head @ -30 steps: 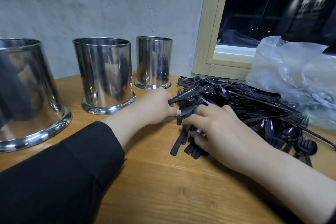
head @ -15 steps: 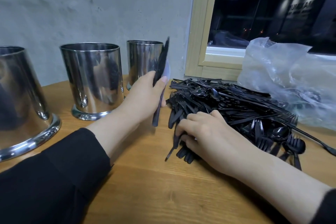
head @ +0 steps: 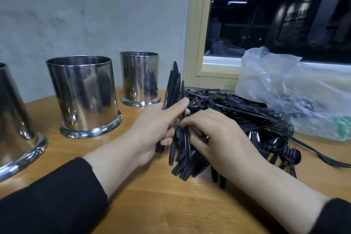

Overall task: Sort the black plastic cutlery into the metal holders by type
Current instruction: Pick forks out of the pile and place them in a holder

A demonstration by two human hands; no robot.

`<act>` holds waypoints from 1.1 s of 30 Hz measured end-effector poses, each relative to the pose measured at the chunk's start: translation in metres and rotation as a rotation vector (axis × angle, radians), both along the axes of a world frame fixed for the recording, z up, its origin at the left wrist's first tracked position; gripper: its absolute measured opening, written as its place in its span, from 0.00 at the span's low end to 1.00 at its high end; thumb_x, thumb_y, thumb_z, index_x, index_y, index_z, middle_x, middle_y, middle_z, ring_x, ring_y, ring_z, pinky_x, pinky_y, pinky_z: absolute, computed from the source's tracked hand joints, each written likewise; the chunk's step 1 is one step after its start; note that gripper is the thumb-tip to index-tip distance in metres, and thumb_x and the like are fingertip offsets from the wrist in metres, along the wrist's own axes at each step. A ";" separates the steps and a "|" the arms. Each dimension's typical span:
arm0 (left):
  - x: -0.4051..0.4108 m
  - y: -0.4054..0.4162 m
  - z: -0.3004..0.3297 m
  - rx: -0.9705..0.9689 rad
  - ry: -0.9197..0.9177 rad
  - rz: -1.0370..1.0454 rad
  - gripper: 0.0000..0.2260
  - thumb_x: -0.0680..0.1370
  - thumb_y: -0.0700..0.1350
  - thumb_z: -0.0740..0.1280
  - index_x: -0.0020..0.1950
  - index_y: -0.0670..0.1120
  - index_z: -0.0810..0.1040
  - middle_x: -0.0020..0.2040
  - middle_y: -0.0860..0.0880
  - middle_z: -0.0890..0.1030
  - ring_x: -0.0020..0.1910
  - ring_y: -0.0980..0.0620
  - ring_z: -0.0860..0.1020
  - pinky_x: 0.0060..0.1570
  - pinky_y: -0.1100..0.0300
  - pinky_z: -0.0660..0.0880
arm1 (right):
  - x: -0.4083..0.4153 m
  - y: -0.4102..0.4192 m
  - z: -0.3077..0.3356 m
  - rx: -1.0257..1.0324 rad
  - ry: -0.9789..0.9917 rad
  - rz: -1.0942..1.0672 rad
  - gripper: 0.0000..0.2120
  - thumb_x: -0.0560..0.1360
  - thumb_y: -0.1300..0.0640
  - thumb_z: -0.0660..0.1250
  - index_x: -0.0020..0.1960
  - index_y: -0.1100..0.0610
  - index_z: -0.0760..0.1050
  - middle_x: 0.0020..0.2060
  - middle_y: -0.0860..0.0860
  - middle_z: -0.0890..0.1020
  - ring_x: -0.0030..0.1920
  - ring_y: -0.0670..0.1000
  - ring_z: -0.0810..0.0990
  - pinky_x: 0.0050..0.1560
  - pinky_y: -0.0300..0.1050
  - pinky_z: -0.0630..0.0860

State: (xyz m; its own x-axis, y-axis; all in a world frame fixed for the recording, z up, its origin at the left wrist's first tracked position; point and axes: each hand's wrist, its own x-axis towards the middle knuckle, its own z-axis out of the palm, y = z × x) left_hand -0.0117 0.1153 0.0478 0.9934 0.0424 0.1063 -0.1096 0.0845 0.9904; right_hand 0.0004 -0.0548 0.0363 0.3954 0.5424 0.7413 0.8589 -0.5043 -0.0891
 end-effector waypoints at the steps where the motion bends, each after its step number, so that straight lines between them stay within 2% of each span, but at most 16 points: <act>1: -0.002 -0.003 -0.001 0.006 -0.005 -0.037 0.15 0.78 0.54 0.72 0.48 0.42 0.82 0.30 0.52 0.66 0.26 0.55 0.60 0.22 0.64 0.58 | 0.001 0.001 -0.001 -0.020 0.004 0.016 0.08 0.76 0.64 0.69 0.53 0.56 0.81 0.46 0.46 0.82 0.47 0.49 0.77 0.54 0.42 0.74; 4: -0.003 -0.008 -0.001 0.015 -0.055 0.001 0.10 0.80 0.49 0.71 0.42 0.47 0.76 0.30 0.52 0.69 0.25 0.56 0.64 0.23 0.65 0.59 | -0.001 0.002 -0.001 -0.050 0.025 0.060 0.10 0.77 0.63 0.66 0.56 0.57 0.81 0.49 0.48 0.83 0.49 0.52 0.79 0.55 0.47 0.75; 7: 0.002 -0.004 0.000 0.025 -0.154 0.185 0.12 0.83 0.50 0.66 0.42 0.48 0.74 0.31 0.53 0.72 0.28 0.56 0.69 0.27 0.63 0.66 | -0.004 0.000 0.002 -0.021 0.060 0.037 0.10 0.79 0.59 0.64 0.58 0.56 0.81 0.50 0.48 0.82 0.50 0.50 0.78 0.56 0.47 0.75; 9: 0.004 -0.002 0.000 0.017 -0.241 0.249 0.13 0.84 0.52 0.63 0.42 0.48 0.73 0.34 0.51 0.74 0.31 0.53 0.72 0.31 0.61 0.71 | -0.005 -0.002 0.004 -0.004 0.081 0.010 0.08 0.79 0.59 0.66 0.56 0.55 0.81 0.48 0.47 0.82 0.49 0.49 0.77 0.55 0.45 0.74; 12: 0.003 -0.004 -0.007 0.091 -0.335 0.243 0.11 0.85 0.50 0.62 0.45 0.46 0.73 0.33 0.49 0.75 0.33 0.51 0.76 0.35 0.60 0.76 | -0.004 -0.004 0.005 0.029 0.109 -0.044 0.06 0.78 0.58 0.67 0.51 0.55 0.82 0.44 0.47 0.81 0.46 0.48 0.77 0.52 0.44 0.73; 14: 0.002 -0.007 -0.015 0.184 -0.310 0.160 0.10 0.85 0.48 0.63 0.46 0.45 0.74 0.33 0.49 0.75 0.34 0.50 0.76 0.40 0.55 0.77 | -0.002 -0.009 0.006 0.059 0.134 -0.076 0.05 0.78 0.58 0.67 0.50 0.55 0.82 0.43 0.46 0.81 0.46 0.48 0.77 0.52 0.44 0.73; 17: 0.000 -0.010 -0.022 0.291 -0.240 0.054 0.11 0.84 0.48 0.65 0.43 0.46 0.75 0.32 0.48 0.75 0.32 0.50 0.76 0.39 0.57 0.76 | 0.001 -0.019 0.013 0.085 0.174 -0.122 0.06 0.79 0.57 0.66 0.50 0.54 0.82 0.43 0.45 0.81 0.47 0.45 0.78 0.52 0.43 0.74; 19: -0.003 -0.012 -0.020 0.286 -0.235 0.051 0.12 0.84 0.48 0.65 0.42 0.45 0.73 0.31 0.48 0.74 0.29 0.49 0.74 0.35 0.57 0.76 | 0.002 -0.031 0.021 0.109 0.188 -0.158 0.06 0.79 0.55 0.66 0.50 0.53 0.82 0.43 0.43 0.81 0.46 0.44 0.78 0.51 0.41 0.74; 21: -0.005 -0.013 -0.014 0.220 -0.220 0.066 0.10 0.84 0.50 0.64 0.46 0.46 0.73 0.30 0.48 0.72 0.26 0.48 0.71 0.30 0.54 0.74 | 0.003 -0.049 0.029 0.142 0.216 -0.180 0.06 0.80 0.54 0.66 0.49 0.53 0.82 0.39 0.41 0.81 0.43 0.42 0.78 0.45 0.35 0.73; 24: -0.008 -0.014 -0.008 0.209 -0.226 0.075 0.10 0.82 0.51 0.67 0.42 0.50 0.73 0.29 0.50 0.65 0.24 0.51 0.63 0.25 0.59 0.63 | 0.009 -0.087 0.034 0.169 0.302 -0.212 0.08 0.80 0.51 0.66 0.45 0.50 0.82 0.31 0.40 0.79 0.33 0.41 0.75 0.35 0.31 0.67; 28: -0.012 -0.037 0.005 0.189 -0.264 0.095 0.16 0.81 0.49 0.69 0.37 0.48 0.67 0.28 0.52 0.63 0.24 0.55 0.61 0.24 0.64 0.60 | 0.015 -0.142 0.035 0.123 0.376 -0.317 0.11 0.79 0.47 0.67 0.40 0.48 0.79 0.28 0.42 0.76 0.28 0.42 0.71 0.30 0.32 0.65; 31: -0.011 -0.067 0.017 0.175 -0.235 0.088 0.18 0.82 0.52 0.66 0.39 0.45 0.66 0.29 0.50 0.65 0.24 0.54 0.61 0.24 0.62 0.59 | 0.019 -0.177 0.034 0.016 0.469 -0.432 0.12 0.77 0.41 0.67 0.41 0.47 0.79 0.28 0.39 0.77 0.29 0.41 0.72 0.31 0.34 0.66; 33: -0.010 -0.087 0.020 0.152 -0.180 0.052 0.19 0.83 0.52 0.65 0.37 0.48 0.63 0.28 0.50 0.63 0.24 0.53 0.59 0.24 0.60 0.57 | 0.024 -0.194 0.031 -0.062 0.525 -0.503 0.14 0.74 0.36 0.67 0.41 0.47 0.79 0.30 0.40 0.79 0.29 0.42 0.74 0.33 0.40 0.70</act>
State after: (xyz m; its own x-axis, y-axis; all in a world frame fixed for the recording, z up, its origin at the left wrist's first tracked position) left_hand -0.0216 0.0287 0.0682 0.9547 0.0629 0.2907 -0.2860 -0.0747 0.9553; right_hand 0.0242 -0.2491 0.0669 0.9028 0.2366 0.3590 0.3740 -0.8442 -0.3840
